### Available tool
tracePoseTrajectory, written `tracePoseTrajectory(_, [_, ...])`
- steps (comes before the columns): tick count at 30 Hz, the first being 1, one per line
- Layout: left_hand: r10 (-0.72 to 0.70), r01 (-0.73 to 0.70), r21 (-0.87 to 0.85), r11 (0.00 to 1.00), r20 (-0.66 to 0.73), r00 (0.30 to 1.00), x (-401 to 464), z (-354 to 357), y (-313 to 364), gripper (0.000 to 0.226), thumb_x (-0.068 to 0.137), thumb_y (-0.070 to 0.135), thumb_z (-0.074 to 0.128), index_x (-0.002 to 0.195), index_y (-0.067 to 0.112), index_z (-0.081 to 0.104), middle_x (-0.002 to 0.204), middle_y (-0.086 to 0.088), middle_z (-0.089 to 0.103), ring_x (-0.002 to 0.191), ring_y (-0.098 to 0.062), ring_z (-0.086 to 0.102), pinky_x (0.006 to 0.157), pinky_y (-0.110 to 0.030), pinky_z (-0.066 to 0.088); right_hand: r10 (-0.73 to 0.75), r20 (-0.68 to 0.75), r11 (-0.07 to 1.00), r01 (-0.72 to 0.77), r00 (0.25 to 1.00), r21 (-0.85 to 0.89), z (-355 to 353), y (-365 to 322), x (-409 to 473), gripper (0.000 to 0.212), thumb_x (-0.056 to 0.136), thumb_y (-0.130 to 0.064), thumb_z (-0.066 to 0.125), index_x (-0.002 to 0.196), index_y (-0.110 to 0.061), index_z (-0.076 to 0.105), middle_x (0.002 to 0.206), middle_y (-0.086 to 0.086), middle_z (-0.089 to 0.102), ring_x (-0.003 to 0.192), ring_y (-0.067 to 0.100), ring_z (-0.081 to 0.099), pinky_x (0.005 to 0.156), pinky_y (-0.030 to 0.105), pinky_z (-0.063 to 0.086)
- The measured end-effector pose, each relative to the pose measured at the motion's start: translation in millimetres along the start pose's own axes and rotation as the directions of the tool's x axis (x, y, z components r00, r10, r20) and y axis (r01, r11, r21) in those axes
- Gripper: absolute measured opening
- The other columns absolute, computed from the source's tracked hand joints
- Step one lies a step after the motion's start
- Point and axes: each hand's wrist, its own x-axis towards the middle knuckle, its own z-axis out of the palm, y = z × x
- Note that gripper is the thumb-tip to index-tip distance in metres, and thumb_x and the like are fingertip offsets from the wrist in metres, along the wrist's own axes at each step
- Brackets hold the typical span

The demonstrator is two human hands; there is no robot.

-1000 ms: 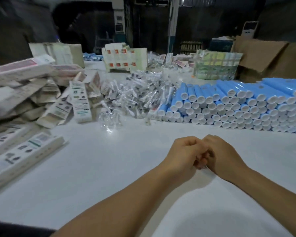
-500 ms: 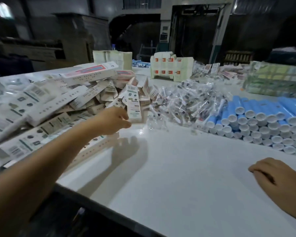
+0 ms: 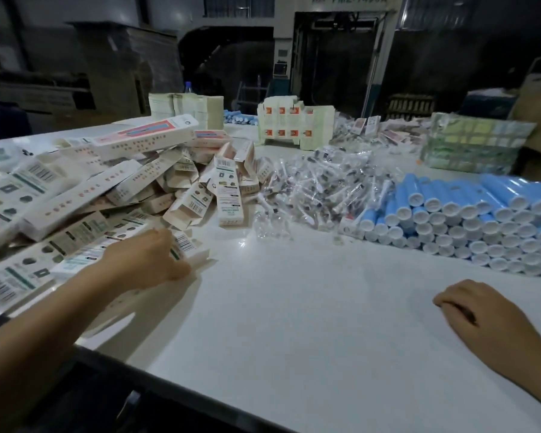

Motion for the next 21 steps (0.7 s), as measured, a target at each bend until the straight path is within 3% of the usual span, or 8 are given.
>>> tracePoseTrajectory(4, [0.066, -0.069, -0.129, 0.989, -0.028, 0.997, 3.1, -19.2, 31.9, 0.049, 0.079, 0.058, 0.061, 0.112, 0.024, 0.047, 0.11, -0.001, 0.057, 0.084, -0.018, 0.054, 0.071, -0.032, 0.048, 0.0, 0.007, 1.0, 0.0, 1.0, -0.003, -2.2, -4.3, 0.0, 0.016, 0.088, -0.005, 0.06, 0.085, -0.018, 0.069, 0.083, -0.015, 0.055, 0.084, 0.01, 0.051, 0.068, 0.02, 0.034])
tracePoseTrajectory(7, [0.243, -0.256, -0.201, 0.945, -0.09, 0.966, -5.4, -34.0, 91.0, 0.074, 0.082, 0.059, 0.059, 0.142, 0.023, 0.032, 0.132, -0.008, 0.052, 0.101, -0.024, 0.056, 0.077, -0.032, 0.047, 0.001, 0.004, 1.0, -0.001, 1.0, 0.002, -3.3, -2.0, 0.7, 0.015, 0.09, -0.008, 0.056, 0.09, -0.013, 0.07, 0.086, -0.01, 0.055, 0.086, 0.009, 0.047, 0.073, 0.02, 0.033])
tracePoseTrajectory(9, [0.414, -0.435, -0.188, 0.88, -0.143, 0.899, -17.6, -39.6, 138.6, 0.081, 0.085, 0.063, 0.05, 0.149, 0.027, 0.017, 0.142, -0.003, 0.045, 0.117, -0.025, 0.051, 0.087, -0.035, 0.045, 0.001, -0.007, 1.0, -0.001, 1.0, 0.025, -3.8, 0.8, 0.1, 0.016, 0.091, -0.01, 0.054, 0.092, -0.013, 0.07, 0.088, -0.009, 0.055, 0.087, 0.009, 0.046, 0.074, 0.018, 0.032])
tracePoseTrajectory(12, [0.654, -0.672, -0.109, 0.733, -0.163, 0.739, -38.7, -34.6, 210.7, 0.074, 0.091, 0.063, 0.035, 0.151, 0.03, 0.008, 0.133, 0.001, 0.044, 0.116, -0.021, 0.048, 0.084, -0.032, 0.041, 0.0, 0.012, 0.998, -0.001, 1.0, 0.061, -3.4, 4.4, 0.6, 0.017, 0.09, -0.01, 0.053, 0.091, -0.012, 0.07, 0.085, -0.013, 0.05, 0.085, 0.007, 0.044, 0.074, 0.019, 0.033])
tracePoseTrajectory(14, [0.744, -0.758, -0.042, 0.651, -0.167, 0.647, -52.1, -23.6, 253.9, 0.07, 0.094, 0.06, 0.031, 0.151, 0.027, 0.007, 0.132, 0.0, 0.043, 0.116, -0.021, 0.045, 0.086, -0.033, 0.038, 0.069, -0.025, 0.98, -0.063, 0.997, 0.186, -3.0, 7.8, 2.8, 0.015, 0.085, -0.002, 0.055, 0.083, -0.007, 0.069, 0.078, -0.011, 0.052, 0.078, 0.009, 0.047, 0.068, 0.022, 0.036])
tracePoseTrajectory(16, [0.775, -0.788, 0.002, 0.616, -0.178, 0.606, -63.4, -13.5, 287.8, 0.067, 0.096, 0.058, 0.027, 0.15, 0.024, 0.006, 0.135, -0.001, 0.041, 0.12, -0.023, 0.042, 0.089, -0.035, 0.037, 0.299, -0.128, 0.868, -0.214, 0.946, 0.448, -6.1, 15.2, 6.0, 0.017, 0.082, 0.002, 0.056, 0.078, -0.007, 0.069, 0.074, -0.004, 0.061, 0.07, 0.013, 0.055, 0.059, 0.022, 0.04])
tracePoseTrajectory(18, [0.776, -0.791, 0.006, 0.612, -0.198, 0.599, -69.9, -6.4, 309.6, 0.065, 0.097, 0.057, 0.024, 0.15, 0.023, 0.005, 0.137, -0.002, 0.039, 0.121, -0.024, 0.041, 0.091, -0.037, 0.036, 0.554, -0.169, 0.661, -0.307, 0.815, 0.685, -9.5, 26.1, 9.1, 0.024, 0.086, -0.001, 0.057, 0.073, -0.017, 0.07, 0.069, -0.007, 0.065, 0.061, 0.005, 0.057, 0.054, 0.018, 0.044])
tracePoseTrajectory(21, [0.799, -0.807, 0.079, 0.585, -0.232, 0.555, -77.9, 3.6, 319.8, 0.064, 0.097, 0.056, 0.021, 0.149, 0.021, 0.005, 0.137, -0.002, 0.037, 0.12, -0.025, 0.039, 0.092, -0.038, 0.033, 0.752, -0.071, 0.315, -0.262, 0.655, 0.912, -12.3, 40.4, 13.4, 0.026, 0.089, 0.002, 0.053, 0.073, -0.013, 0.068, 0.066, 0.001, 0.062, 0.051, 0.006, 0.053, 0.049, 0.019, 0.046])
